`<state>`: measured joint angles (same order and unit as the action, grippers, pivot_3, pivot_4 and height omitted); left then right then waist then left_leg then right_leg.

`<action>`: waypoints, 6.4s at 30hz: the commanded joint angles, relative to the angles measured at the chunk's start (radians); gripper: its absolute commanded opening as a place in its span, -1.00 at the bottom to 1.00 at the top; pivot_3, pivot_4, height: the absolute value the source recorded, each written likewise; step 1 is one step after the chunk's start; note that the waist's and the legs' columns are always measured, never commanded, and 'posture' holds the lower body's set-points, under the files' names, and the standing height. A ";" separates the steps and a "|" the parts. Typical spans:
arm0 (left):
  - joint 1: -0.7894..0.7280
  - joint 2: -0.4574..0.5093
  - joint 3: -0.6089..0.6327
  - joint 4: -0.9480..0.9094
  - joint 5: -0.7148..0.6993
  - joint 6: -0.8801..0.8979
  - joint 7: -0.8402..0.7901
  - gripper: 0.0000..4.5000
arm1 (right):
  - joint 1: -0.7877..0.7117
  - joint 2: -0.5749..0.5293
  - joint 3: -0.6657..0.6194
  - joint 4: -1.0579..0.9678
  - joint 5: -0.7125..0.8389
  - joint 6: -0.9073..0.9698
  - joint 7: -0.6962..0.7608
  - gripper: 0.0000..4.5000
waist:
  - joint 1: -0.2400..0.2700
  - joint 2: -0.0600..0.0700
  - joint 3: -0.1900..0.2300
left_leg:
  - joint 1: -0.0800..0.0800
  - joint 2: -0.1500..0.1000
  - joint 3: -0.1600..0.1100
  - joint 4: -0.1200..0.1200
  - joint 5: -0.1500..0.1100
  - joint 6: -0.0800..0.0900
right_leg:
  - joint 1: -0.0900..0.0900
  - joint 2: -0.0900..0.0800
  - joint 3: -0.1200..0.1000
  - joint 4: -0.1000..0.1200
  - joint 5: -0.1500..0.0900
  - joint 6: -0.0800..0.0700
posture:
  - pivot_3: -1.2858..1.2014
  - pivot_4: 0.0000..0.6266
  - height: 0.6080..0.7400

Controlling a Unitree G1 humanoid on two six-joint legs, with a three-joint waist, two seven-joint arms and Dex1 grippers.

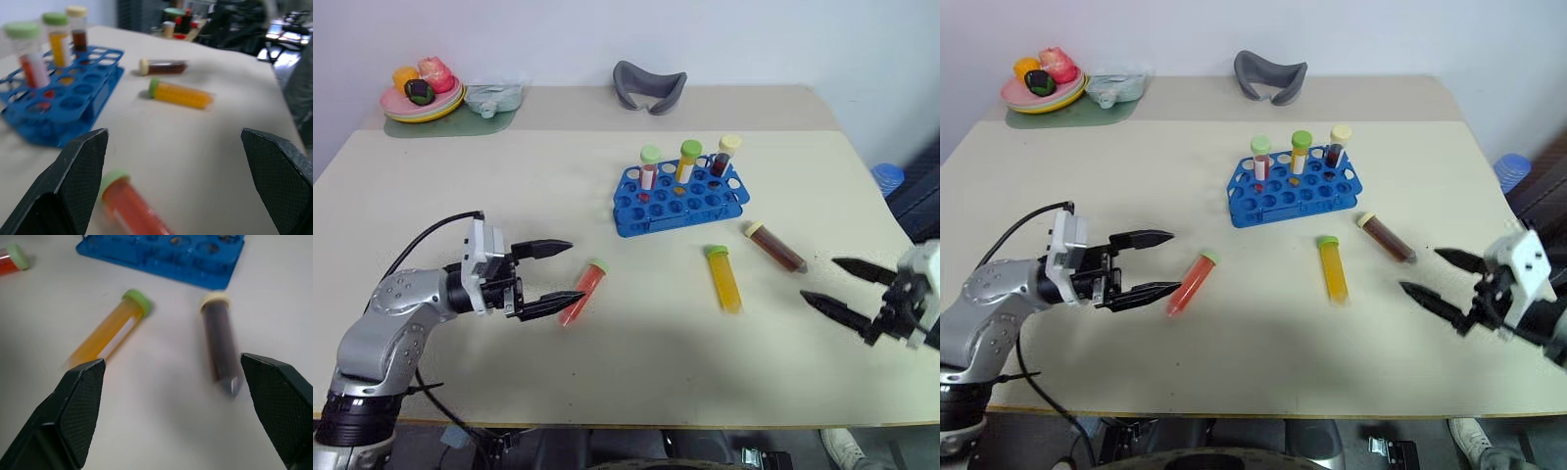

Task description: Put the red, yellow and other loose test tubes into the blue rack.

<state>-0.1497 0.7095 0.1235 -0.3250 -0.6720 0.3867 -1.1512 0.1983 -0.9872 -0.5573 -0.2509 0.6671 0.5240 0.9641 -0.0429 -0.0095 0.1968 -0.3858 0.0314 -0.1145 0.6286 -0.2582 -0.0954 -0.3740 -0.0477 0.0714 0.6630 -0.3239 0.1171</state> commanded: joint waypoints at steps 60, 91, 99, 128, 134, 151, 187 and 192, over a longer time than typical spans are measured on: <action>-0.061 -0.006 -0.155 0.013 0.089 -0.039 -0.079 0.99 | -1.088 0.128 0.902 0.885 -0.777 0.329 0.248 -0.65 | -0.002 0.002 0.001 | -0.005 0.000 0.000 0.001 -0.001 0.002 | -0.006 0.000 -0.001 0.002 0.001 0.001 | 0.03 -0.52 1.00; -0.038 -0.068 -0.122 -0.015 0.093 -0.042 0.066 0.99 | -0.934 0.756 0.147 0.705 -0.278 -0.551 -0.234 -0.65 | -0.027 0.005 0.003 | -0.006 0.000 0.000 0.001 -0.001 0.002 | -0.009 0.000 0.000 0.007 0.001 0.001 | 0.03 -0.52 1.00; -0.017 -0.093 -0.113 -0.045 0.066 -0.015 0.119 0.99 | -0.902 0.762 0.145 0.828 -0.268 -0.775 -0.275 -0.65 | -0.028 0.005 0.003 | -0.005 0.000 0.000 0.001 -0.001 0.001 | -0.009 0.000 0.001 0.008 0.001 0.001 | 0.03 -0.52 1.00; -0.004 -0.089 -0.111 -0.070 0.051 -0.012 0.133 0.99 | -0.874 0.791 0.218 1.040 -0.280 -0.924 -0.284 -0.65 | -0.028 0.006 0.003 | -0.004 0.000 0.001 0.001 0.000 0.001 | -0.009 0.000 0.001 0.008 0.001 0.001 | 0.03 -0.52 1.00; 0.000 -0.089 -0.108 -0.075 0.053 -0.011 0.137 0.99 | -0.908 0.779 0.214 1.119 -0.289 -0.972 -0.295 -0.65 | -0.028 0.006 0.003 | -0.004 0.000 0.001 0.001 0.000 0.001 | -0.009 0.000 0.001 0.008 0.001 0.000 | 0.03 -0.52 1.00; -0.009 -0.102 -0.098 -0.083 0.032 0.012 0.177 0.99 | -0.780 0.764 0.254 0.844 -0.314 -0.947 -0.360 0.95 | -0.027 0.006 0.003 | -0.004 0.000 0.001 0.001 0.000 0.001 | -0.009 0.000 0.002 0.008 0.001 0.000 | 0.03 -0.52 1.00; -0.077 0.054 -0.073 0.077 0.056 -0.058 -0.168 0.99 | -0.706 0.257 0.232 -0.059 0.704 1.090 -1.274 0.95 | -0.001 0.006 0.003 | -0.019 0.000 0.001 0.001 -0.001 0.002 | -0.021 0.000 0.002 0.004 0.001 0.000 | 0.03 -0.52 1.00; -0.043 0.051 -0.070 0.061 0.061 -0.069 -0.159 0.99 | -0.756 0.238 0.298 0.048 0.878 1.068 -1.484 0.95 | -0.002 0.006 0.003 | -0.019 0.000 0.001 0.001 -0.001 0.002 | -0.022 0.000 0.002 0.005 0.001 0.000 | 0.03 -0.52 1.00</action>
<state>-0.1983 0.7584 0.0457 -0.2385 -0.6123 0.3343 -1.3091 -0.5364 -0.7270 -0.2738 -0.2108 1.4529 1.6056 -0.4505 -0.0451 -0.0038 0.2001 -0.4052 0.0315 -0.1135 0.6296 -0.2589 -0.0935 -0.3961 -0.0471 0.0734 0.6680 -0.3231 0.1173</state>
